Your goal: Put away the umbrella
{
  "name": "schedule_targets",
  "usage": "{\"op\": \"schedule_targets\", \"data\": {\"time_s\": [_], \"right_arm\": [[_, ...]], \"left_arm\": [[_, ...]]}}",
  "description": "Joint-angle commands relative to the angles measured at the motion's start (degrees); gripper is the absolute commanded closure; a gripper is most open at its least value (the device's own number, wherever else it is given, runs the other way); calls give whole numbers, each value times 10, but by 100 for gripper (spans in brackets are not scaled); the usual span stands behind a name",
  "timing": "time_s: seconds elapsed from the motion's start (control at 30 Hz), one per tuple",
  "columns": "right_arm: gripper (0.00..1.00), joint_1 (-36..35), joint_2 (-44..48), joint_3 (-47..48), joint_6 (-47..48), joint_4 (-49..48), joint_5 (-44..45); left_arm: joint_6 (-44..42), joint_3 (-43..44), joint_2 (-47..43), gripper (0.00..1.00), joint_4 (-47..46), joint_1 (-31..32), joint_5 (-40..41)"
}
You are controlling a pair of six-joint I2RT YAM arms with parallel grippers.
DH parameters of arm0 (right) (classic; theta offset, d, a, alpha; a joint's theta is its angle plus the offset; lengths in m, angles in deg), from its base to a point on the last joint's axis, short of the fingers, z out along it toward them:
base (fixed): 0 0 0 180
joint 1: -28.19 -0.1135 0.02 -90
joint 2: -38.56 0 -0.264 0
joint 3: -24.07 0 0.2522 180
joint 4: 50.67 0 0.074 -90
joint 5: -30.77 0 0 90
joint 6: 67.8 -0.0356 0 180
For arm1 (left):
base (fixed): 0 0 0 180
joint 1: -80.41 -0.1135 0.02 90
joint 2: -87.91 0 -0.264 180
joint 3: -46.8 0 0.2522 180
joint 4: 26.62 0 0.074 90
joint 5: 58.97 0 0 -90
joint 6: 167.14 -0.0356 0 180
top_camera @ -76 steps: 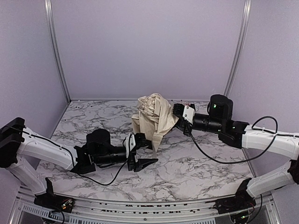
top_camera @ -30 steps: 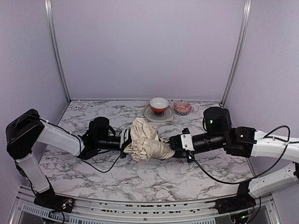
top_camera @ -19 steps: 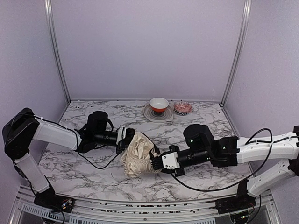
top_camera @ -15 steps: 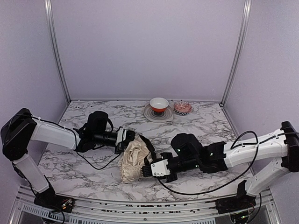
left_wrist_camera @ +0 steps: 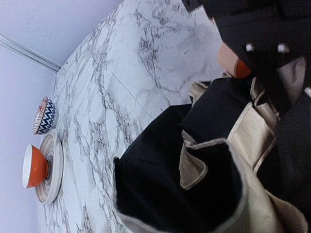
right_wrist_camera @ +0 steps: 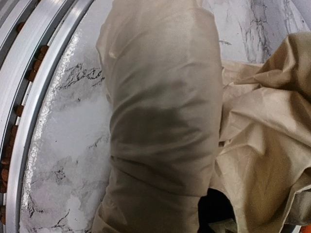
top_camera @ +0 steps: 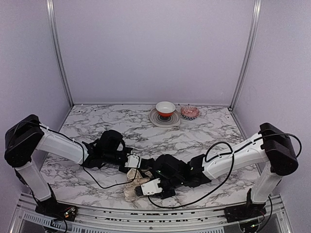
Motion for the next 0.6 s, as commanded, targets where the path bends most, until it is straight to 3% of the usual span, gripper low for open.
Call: {"op": "schedule_targets", "data": {"time_s": [0.0,0.17,0.3,0.37,0.57], "right_arm": [[100,-23,-55,12,-21,128,-68],[100,-22,-90,25,-28,148,-68],[100,-23,-103,33,-29,163,-70],[100,-22,-111,38,-30,172,-69],[100,-22,-129,53,-38,187,-66]], "left_arm": [[-18,49,54,100,-96,-13,96],[10,54,100,100,-137,-24,133],[44,63,116,75,-163,-46,166],[78,74,127,52,-181,-63,199],[149,118,159,16,-208,-123,323]]}}
